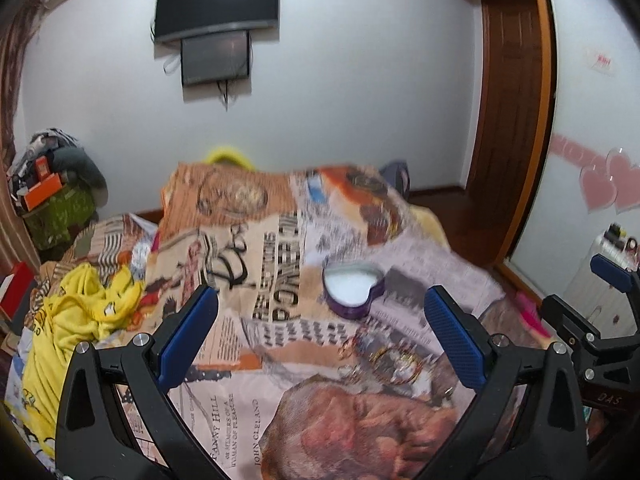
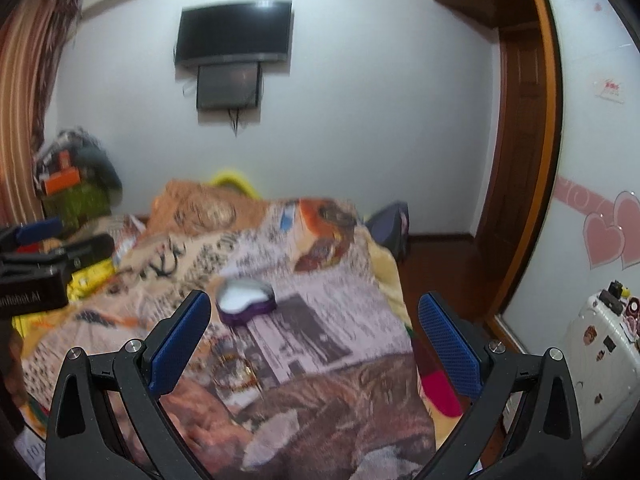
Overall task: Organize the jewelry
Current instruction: 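Lower both tools toward the jewelry scattered beside the purple tin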
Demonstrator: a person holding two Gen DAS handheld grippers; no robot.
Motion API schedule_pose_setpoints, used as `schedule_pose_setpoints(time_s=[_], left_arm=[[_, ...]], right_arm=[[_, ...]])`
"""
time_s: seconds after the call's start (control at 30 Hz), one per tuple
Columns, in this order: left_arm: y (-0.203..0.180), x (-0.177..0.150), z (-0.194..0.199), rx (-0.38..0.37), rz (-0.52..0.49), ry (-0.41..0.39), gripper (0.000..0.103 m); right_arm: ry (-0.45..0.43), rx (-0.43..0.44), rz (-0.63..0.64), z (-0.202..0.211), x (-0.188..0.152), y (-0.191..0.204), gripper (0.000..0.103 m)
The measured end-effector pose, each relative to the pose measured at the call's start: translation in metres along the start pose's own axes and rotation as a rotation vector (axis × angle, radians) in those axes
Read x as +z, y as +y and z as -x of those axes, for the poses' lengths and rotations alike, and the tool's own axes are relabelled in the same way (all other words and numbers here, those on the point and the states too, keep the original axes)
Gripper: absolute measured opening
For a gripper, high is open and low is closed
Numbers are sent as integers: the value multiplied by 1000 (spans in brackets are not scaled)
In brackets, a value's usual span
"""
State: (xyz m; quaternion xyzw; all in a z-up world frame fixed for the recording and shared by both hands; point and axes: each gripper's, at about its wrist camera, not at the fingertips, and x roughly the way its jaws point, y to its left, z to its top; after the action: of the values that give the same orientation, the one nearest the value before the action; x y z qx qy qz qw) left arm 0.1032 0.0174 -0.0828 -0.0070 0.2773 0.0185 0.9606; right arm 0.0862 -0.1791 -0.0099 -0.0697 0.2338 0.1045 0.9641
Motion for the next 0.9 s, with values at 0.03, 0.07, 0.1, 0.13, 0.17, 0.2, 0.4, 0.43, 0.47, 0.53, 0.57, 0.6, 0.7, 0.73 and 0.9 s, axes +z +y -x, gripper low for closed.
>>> schedule_pose_setpoints(time_s=[0.03,0.07,0.1,0.13,0.17,0.2,0.4,0.43,0.47,0.53,0.57,0.6,0.7,0.73,0.9], left_arm=[[1,-3,-9,2,-3,29,103],[3,-6,-18,2,-5,54,103],[5,-10,-25,-1,-6,75,103],[6,-13,-31,0,-5,87,103],[7,-17,-37,2,-5,99,103],[9,-22,-44,6,-10,119,103],[14,-39,-71,-7,-31,222,103],[14,-43,-76,-11,-33,243,103],[14,-45,-80,-15,-33,259,103],[14,-52,-90,-34,-26,301,103],[14,-55,-93,-43,-24,313,103],[12,-59,-97,-54,-25,334,103],[5,-67,-106,-37,-59,370,103],[2,-70,-110,-40,-69,385,102],[-4,-77,-119,-74,-71,428,85]], right_arm=[[26,0,5,-6,-4,0,103],[54,3,12,-13,-8,-1,103],[72,6,15,-18,-11,-1,103],[95,11,18,-23,-14,-2,103],[116,16,21,-28,-17,-2,103],[140,24,24,-33,-21,-2,103],[232,58,21,-55,-41,-5,103],[248,71,21,-59,-44,-6,103],[258,82,22,-63,-46,-5,103],[291,108,29,-70,-52,-4,103],[312,123,40,-73,-56,-3,103],[324,134,49,-75,-59,-1,103],[364,167,67,-81,-69,3,102],[381,184,62,-84,-72,3,98],[476,254,54,-97,-86,8,72]])
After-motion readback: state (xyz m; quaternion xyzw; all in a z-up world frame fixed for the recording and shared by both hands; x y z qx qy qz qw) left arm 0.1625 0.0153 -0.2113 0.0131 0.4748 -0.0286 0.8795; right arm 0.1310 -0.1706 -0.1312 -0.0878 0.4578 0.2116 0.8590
